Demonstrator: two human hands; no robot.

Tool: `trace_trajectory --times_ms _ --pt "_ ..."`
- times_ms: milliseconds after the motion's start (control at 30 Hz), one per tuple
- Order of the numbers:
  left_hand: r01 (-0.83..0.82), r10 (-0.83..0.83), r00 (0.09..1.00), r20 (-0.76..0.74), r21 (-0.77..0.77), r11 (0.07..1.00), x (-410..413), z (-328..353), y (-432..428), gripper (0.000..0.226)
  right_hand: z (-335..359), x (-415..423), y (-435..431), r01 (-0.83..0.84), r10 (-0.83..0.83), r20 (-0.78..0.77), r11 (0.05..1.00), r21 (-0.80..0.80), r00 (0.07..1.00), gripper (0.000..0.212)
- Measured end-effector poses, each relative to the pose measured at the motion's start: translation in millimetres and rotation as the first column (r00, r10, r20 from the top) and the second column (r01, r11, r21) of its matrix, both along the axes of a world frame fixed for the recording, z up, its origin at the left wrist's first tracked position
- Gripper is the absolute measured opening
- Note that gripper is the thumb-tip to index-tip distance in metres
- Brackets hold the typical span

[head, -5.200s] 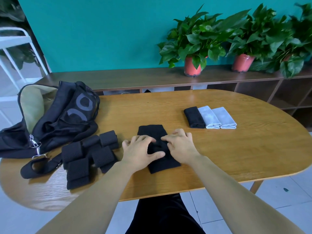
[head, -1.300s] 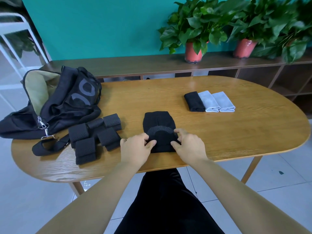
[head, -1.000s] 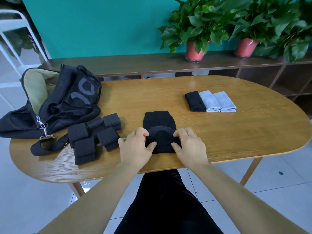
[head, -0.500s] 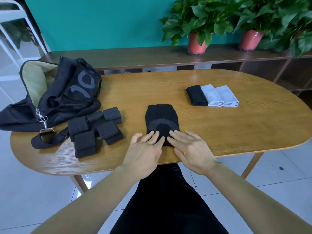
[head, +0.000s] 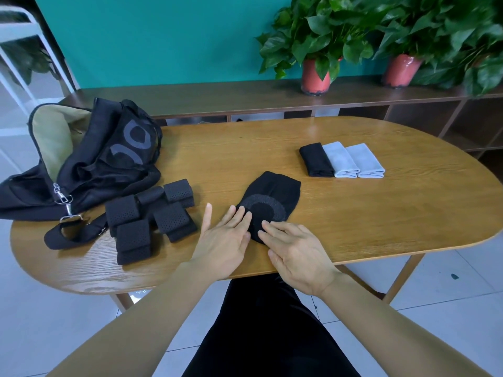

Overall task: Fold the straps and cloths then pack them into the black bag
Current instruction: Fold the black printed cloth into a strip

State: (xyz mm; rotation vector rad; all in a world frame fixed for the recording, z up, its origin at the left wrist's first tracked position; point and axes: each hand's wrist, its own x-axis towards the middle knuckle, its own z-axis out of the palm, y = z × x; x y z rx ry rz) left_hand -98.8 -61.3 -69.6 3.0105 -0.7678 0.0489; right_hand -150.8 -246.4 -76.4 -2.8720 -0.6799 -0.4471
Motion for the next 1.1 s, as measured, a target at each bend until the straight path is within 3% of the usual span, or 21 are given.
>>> trace_trajectory --times_ms 133,267,367,467,633,967,1100 --pt "0.056 -0.061 0.997 -0.050 -0.096 0.994 9.4 -4.7 10.1 0.082 1.8 4.1 1.4 -0.023 0.024 -0.009 0.997 0.071 1.000 0.040" --pt "0.005 -0.017 0.998 -0.052 -0.219 0.976 8.8 9.3 0.0 0.081 23.4 31.7 -16.2 0.076 -0.078 0.012 0.987 0.145 0.997 0.039" --pt "-0.070 0.069 0.998 -0.012 -0.222 0.972 -4.7 21.3 -28.2 0.074 41.6 57.9 -32.4 0.162 -0.161 -0.032 0.986 0.037 0.986 0.046" --pt "-0.106 0.103 0.994 -0.025 -0.190 0.976 -12.7 23.1 -60.3 0.089 46.3 80.6 -38.5 0.175 -0.183 -0.078 0.980 -0.097 0.980 0.047" --pt "-0.156 0.153 0.987 -0.042 -0.083 0.984 3.4 25.2 -86.7 0.062 40.8 98.6 -39.7 0.137 -0.183 -0.174 0.959 -0.249 0.968 0.030" --pt "-0.085 0.078 0.996 0.042 0.182 0.980 23.1 36.7 -78.4 0.045 36.9 64.6 -50.3 0.136 -0.164 -0.124 0.969 -0.207 0.979 0.043" --pt "-0.062 0.051 0.996 0.066 0.177 0.982 31.0 32.2 -66.1 0.031 32.1 45.9 -45.9 0.100 -0.116 -0.105 0.984 -0.147 0.988 0.043"
